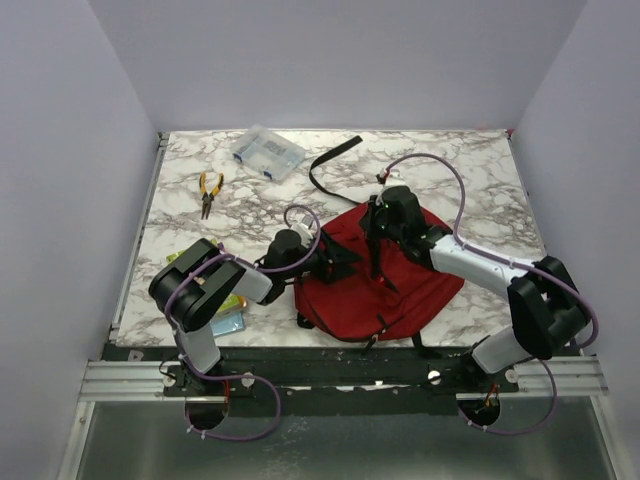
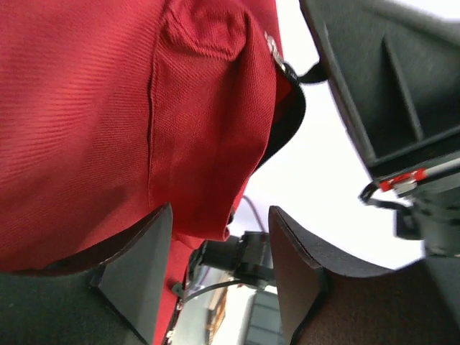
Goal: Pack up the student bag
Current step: Zip the student bag at the center of the board.
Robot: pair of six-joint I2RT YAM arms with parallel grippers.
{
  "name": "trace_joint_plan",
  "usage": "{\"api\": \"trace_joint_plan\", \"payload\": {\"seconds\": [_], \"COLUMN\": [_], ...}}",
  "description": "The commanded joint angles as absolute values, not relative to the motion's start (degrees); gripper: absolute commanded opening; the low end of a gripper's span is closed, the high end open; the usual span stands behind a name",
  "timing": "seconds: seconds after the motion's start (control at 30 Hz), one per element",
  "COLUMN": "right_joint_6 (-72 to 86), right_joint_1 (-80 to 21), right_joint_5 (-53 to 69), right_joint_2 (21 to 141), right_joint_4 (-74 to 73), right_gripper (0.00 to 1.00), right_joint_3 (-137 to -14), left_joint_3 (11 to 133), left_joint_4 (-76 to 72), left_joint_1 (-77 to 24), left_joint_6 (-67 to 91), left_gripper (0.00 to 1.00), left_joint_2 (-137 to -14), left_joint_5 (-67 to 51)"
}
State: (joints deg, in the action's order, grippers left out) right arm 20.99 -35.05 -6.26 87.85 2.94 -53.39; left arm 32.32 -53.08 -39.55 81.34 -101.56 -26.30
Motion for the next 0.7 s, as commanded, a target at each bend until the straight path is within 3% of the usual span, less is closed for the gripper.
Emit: {"api": "trace_joint_plan", "payload": {"seconds": [0.0, 0.3, 0.67], "right_joint_6": [26.3, 27.7, 26.2], "right_joint_1": [-35.1, -35.1, -35.1], "right_joint_5": [-6.5, -6.3, -5.4], "right_joint_2": [83.0, 79.3, 76.6], "right_joint_4": [15.7, 21.8, 22.9], "right_gripper": [0.01, 0.01, 0.01], "right_joint_3": [-47.3, -42.1, -39.9], "left_joint_3": [30.5, 34.1, 36.7], "left_joint_4": [-57.1, -54.1, -37.9], "left_joint_1": [-37.4, -37.3, -37.2], "left_joint_6": [90.8, 109.5, 110.4], "left_gripper": [0.58, 0.51, 0.50], "left_joint_2": [-99.5, -104.2, -98.1], "left_joint_5": [-27.6, -23.2, -7.7]}}
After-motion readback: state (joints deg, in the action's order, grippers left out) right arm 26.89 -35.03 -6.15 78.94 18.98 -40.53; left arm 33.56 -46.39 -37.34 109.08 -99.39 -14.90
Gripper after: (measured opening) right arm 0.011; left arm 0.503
